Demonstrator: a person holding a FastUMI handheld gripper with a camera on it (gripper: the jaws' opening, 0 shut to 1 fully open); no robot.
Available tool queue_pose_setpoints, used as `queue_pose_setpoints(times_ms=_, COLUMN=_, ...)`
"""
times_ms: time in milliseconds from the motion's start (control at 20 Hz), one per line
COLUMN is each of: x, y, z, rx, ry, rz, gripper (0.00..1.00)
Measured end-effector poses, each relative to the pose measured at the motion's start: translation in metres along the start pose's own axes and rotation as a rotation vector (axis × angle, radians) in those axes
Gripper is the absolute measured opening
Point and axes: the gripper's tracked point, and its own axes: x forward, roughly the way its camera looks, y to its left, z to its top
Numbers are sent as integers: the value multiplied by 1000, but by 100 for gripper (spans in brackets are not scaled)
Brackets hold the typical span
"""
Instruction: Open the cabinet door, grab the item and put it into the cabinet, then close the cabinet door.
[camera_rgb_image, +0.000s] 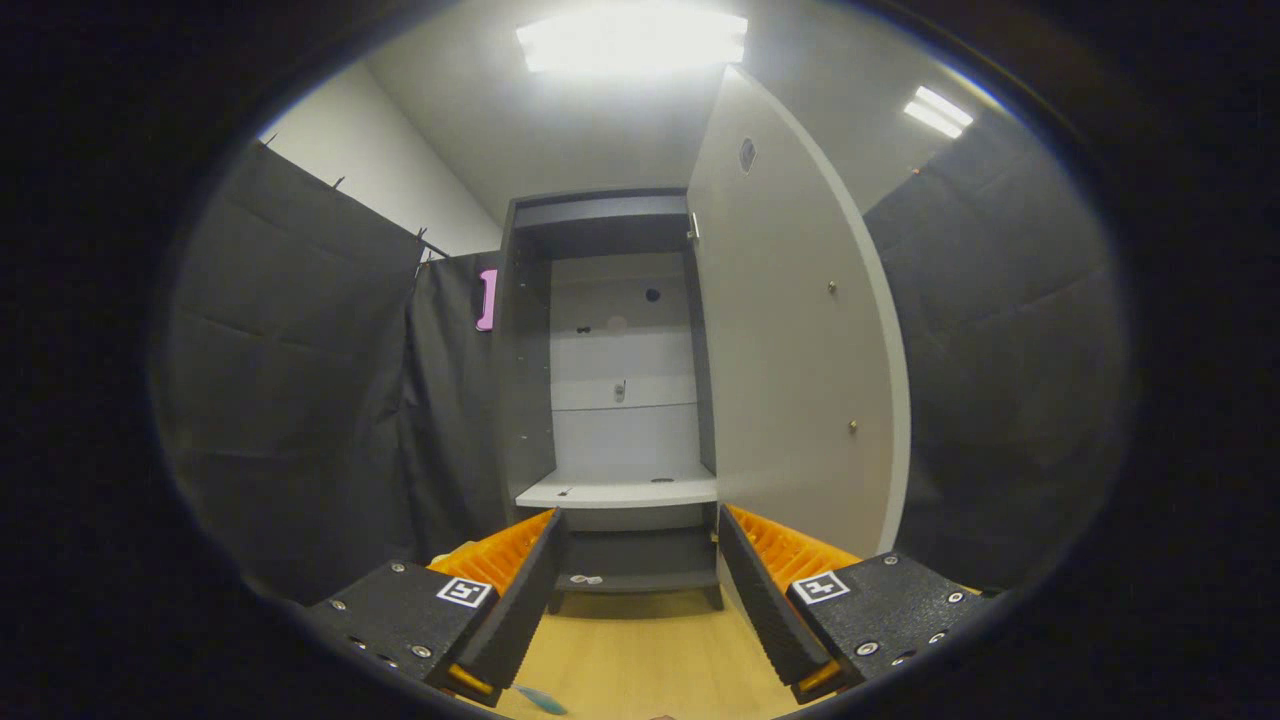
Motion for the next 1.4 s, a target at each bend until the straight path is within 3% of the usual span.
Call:
queue_pose_setpoints(times_ms=250, x=10, y=31, z=-53, rx=48, ry=36, rz=31, gripper=93)
queue_pose_setpoints(times_ms=750, x=-5, y=84, z=-193, rx=28, ry=287, rz=108, gripper=93)
queue_pose_setpoints(times_ms=1400, x=-24, y=106, z=-320, rx=19, ry=539, rz=66, gripper=92)
